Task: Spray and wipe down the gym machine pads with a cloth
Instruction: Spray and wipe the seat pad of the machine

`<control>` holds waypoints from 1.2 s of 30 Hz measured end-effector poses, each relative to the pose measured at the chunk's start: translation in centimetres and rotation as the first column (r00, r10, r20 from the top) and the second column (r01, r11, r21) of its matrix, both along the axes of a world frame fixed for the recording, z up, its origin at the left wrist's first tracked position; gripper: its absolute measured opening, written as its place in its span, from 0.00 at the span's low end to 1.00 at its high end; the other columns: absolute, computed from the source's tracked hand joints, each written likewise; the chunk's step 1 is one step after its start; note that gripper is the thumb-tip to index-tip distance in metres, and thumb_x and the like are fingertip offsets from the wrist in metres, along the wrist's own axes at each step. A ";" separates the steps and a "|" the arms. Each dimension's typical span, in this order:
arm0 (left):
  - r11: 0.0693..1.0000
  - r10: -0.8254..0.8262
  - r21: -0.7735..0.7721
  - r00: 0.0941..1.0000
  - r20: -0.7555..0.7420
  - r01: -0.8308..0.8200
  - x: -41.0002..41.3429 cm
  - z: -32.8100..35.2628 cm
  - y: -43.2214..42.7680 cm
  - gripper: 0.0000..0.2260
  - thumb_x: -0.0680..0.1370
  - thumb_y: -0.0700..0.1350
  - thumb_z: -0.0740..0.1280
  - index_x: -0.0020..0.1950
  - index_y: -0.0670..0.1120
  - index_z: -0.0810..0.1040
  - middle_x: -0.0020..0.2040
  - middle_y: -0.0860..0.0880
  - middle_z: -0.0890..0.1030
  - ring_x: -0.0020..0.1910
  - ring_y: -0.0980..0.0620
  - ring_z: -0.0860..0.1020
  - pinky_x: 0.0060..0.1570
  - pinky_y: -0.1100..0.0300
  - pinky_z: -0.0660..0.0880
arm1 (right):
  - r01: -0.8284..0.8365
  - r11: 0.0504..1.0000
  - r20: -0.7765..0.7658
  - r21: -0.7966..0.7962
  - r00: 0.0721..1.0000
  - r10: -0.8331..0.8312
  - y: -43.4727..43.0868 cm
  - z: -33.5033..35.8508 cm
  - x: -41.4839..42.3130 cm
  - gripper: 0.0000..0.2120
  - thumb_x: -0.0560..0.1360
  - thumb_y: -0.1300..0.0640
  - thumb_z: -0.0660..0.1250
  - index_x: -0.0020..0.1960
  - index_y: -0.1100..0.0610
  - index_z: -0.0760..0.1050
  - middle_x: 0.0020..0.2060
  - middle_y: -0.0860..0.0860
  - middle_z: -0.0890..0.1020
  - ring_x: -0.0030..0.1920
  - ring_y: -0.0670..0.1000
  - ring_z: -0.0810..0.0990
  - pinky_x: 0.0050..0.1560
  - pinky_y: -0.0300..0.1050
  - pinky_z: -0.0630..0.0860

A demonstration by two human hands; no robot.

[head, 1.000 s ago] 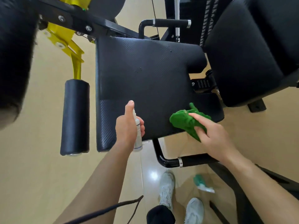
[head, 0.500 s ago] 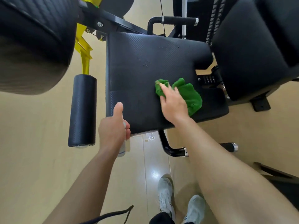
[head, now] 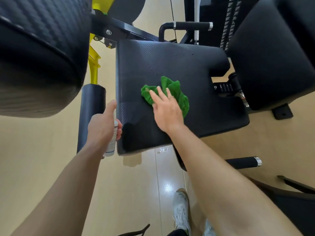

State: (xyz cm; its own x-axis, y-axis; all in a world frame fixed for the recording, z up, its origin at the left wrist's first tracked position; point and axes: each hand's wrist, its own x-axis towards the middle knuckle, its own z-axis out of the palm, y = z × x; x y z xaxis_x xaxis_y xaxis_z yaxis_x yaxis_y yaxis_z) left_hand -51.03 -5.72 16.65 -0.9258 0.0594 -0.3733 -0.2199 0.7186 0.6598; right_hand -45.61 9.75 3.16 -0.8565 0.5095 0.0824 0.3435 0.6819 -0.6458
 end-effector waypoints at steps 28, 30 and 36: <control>0.865 -0.291 -0.455 0.951 -0.106 0.214 -3.9 -0.7 3.0 0.34 0.75 0.69 0.54 0.40 0.40 0.82 0.38 0.42 0.85 0.39 0.41 0.83 0.48 0.47 0.80 | 0.167 0.876 -0.072 -0.452 0.972 -0.222 2.9 4.0 12.3 0.22 0.81 0.65 0.63 0.72 0.49 0.74 0.66 0.46 0.80 0.67 0.51 0.77 0.67 0.50 0.74; 0.892 -0.262 -0.404 0.959 -0.104 0.200 -4.7 -0.5 4.8 0.34 0.72 0.67 0.53 0.42 0.39 0.83 0.36 0.42 0.85 0.39 0.40 0.84 0.51 0.45 0.80 | 0.181 0.871 -0.057 -0.456 0.971 -0.232 3.7 3.9 12.2 0.22 0.81 0.64 0.63 0.72 0.49 0.74 0.66 0.46 0.80 0.67 0.51 0.77 0.67 0.51 0.75; 0.928 -0.213 -0.323 0.976 -0.050 0.185 -6.0 -1.1 6.2 0.36 0.75 0.71 0.57 0.40 0.39 0.84 0.31 0.46 0.83 0.31 0.44 0.82 0.51 0.47 0.82 | 0.245 0.845 0.000 -0.475 0.961 -0.278 5.7 3.6 11.4 0.21 0.83 0.58 0.62 0.75 0.49 0.70 0.63 0.49 0.81 0.62 0.51 0.79 0.61 0.45 0.75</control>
State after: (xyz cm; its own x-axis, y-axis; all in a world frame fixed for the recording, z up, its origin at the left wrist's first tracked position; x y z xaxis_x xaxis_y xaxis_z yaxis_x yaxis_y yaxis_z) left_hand -56.98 0.51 15.54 -0.9355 0.1376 -0.3253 -0.0052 0.9156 0.4020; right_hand -34.23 15.48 6.77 -0.6871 0.7065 -0.1698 0.4115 0.1857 -0.8923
